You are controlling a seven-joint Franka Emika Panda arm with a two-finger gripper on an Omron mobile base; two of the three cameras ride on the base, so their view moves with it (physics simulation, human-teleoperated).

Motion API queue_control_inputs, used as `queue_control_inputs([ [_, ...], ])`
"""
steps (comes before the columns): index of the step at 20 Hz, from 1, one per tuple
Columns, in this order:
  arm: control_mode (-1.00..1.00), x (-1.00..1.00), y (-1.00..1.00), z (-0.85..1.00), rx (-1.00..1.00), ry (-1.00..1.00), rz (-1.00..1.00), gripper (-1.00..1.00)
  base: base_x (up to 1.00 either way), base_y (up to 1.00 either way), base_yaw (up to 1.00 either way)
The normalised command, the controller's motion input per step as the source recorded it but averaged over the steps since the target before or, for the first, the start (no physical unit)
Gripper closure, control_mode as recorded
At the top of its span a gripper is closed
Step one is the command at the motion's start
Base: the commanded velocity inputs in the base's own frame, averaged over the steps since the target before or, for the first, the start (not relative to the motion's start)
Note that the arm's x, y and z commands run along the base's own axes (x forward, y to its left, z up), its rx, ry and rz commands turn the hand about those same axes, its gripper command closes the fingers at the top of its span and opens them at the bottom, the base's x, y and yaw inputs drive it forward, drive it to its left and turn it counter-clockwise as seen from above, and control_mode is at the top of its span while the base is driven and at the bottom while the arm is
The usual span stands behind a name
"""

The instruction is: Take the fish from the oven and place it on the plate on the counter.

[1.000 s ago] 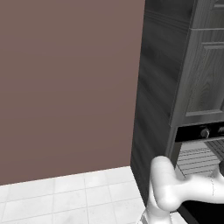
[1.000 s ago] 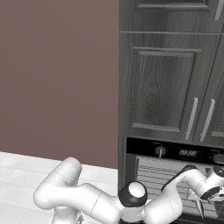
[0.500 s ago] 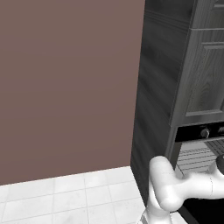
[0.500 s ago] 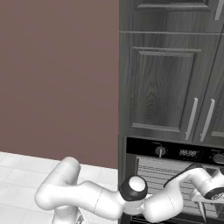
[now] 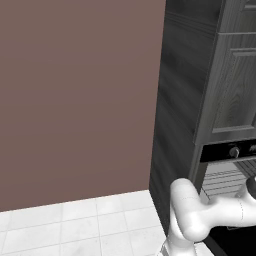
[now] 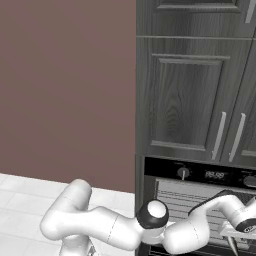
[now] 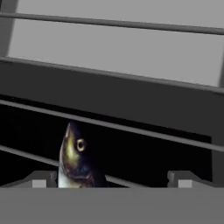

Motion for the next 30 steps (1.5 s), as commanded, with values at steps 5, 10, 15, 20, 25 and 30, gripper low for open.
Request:
queue_control_inputs([
  [5,-1.0,-0.1,0.36,-0.38,-0.06,0.0,0.01,-1.0,0.0,0.0,0.0],
  [10,-1.0,0.0,0.28,-0.44,-0.07,0.0,0.01,-1.0,0.0,0.0,0.0],
  [15,-1.0,-0.03,0.09,-0.24,-0.02,0.0,0.0,-1.0,0.0,0.0,0.0],
  [20,-1.0,-0.18,0.08,-0.14,0.0,0.0,0.0,1.0,0.0,0.0,0.0],
  [25,-1.0,-0.23,0.08,-0.13,0.0,0.0,0.0,1.0,0.0,0.0,0.0],
  [30,-1.0,-0.11,0.07,-0.09,0.0,0.0,0.0,1.0,0.0,0.0,0.0],
])
